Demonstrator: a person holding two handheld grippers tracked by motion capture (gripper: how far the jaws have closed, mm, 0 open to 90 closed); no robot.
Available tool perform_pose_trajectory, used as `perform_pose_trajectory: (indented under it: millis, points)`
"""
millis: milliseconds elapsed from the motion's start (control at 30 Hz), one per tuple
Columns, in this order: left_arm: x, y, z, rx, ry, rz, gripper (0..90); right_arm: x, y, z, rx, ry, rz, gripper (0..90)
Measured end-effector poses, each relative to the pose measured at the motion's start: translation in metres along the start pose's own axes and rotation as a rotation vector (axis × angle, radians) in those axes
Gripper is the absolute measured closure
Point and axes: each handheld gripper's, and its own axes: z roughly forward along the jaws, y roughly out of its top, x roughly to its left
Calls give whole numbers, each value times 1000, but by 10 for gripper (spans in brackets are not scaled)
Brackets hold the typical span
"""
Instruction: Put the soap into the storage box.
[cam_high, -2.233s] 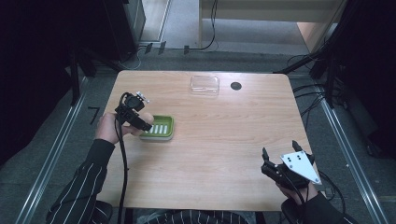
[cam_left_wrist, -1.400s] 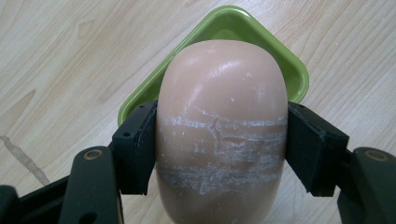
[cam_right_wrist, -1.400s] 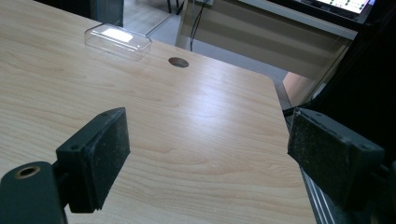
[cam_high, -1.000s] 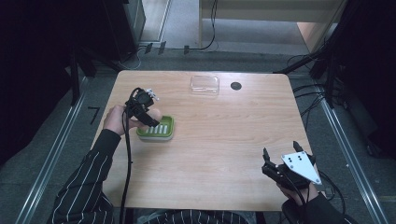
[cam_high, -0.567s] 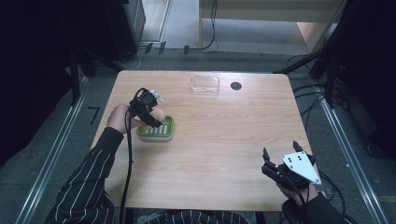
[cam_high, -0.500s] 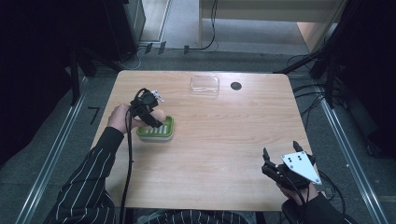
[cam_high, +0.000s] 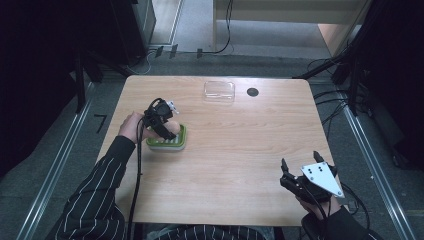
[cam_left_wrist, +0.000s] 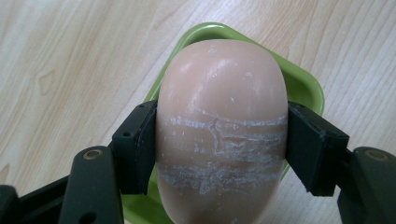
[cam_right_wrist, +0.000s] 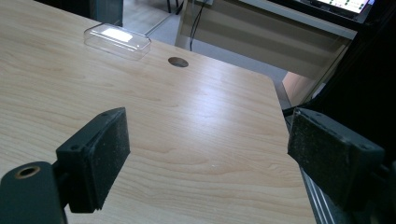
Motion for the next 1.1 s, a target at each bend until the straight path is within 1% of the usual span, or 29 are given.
perform_pose_trajectory:
  millis: [67,133,167,200,300,333,367,500,600,700,767,800,867,1000,1033,1067,1100]
  points:
    - [0,0,2,9,9,11,334,0,0,0,0,1,-1,136]
    - [0,0,4,10,3,8,334,0,0,0,1,0,-1,136]
    - [0,0,4,7,8,14,334,0,0,0,0,1,-1,136]
    - [1,0,5,7,6,17,334,0,0,0,0,2,2,136]
    - [1,0,8,5,0,17,334,0,0,0,1,2,0,136]
    - [1,0,9,11,-5,12,333,0,0,0,2,2,-1,136]
    - [1,0,10,17,-1,12,333,0,0,0,2,2,0,136]
    - [2,-1,15,24,4,-13,333,0,0,0,1,2,0,136]
    - [1,0,18,36,4,-21,333,0,0,0,1,1,1,136]
    - [1,1,19,35,8,-28,333,0,0,0,0,2,1,136]
    - [1,1,20,31,14,-40,333,0,0,0,0,2,2,136]
    - [1,1,20,34,6,-39,333,0,0,0,-1,2,2,136]
    - [1,2,21,34,14,-63,333,0,0,0,0,2,3,136]
    - [-1,3,22,43,14,-48,333,0,0,0,-1,3,3,136]
    - [-1,2,23,43,15,-36,333,-1,0,0,-3,1,4,136]
    - [-1,2,23,48,16,-29,332,-1,0,0,-5,1,2,136]
    - [-1,2,23,42,13,-26,332,-1,0,0,-4,0,2,136]
